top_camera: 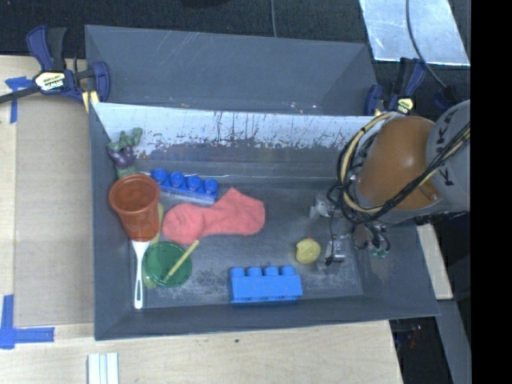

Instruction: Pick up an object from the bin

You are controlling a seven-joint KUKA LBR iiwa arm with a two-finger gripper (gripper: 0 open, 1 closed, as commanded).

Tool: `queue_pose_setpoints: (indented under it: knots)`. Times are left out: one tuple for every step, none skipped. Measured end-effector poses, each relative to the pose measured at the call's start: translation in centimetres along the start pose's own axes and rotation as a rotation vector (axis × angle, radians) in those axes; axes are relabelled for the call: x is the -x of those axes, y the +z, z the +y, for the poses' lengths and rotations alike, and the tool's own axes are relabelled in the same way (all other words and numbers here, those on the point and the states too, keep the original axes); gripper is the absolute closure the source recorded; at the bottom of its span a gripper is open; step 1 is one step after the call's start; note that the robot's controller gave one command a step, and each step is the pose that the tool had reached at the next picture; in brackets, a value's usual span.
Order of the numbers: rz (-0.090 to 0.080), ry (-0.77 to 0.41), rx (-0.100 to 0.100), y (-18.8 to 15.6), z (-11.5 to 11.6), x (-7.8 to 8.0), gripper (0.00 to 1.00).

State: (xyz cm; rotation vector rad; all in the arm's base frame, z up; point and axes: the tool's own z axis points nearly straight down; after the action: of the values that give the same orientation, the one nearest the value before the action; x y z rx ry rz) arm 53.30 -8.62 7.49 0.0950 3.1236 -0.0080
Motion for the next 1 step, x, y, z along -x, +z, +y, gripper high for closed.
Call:
queue_pose_setpoints:
  knots:
    - [0.009,-0.087,0.002,0.25,6.36,-0.52,0.00]
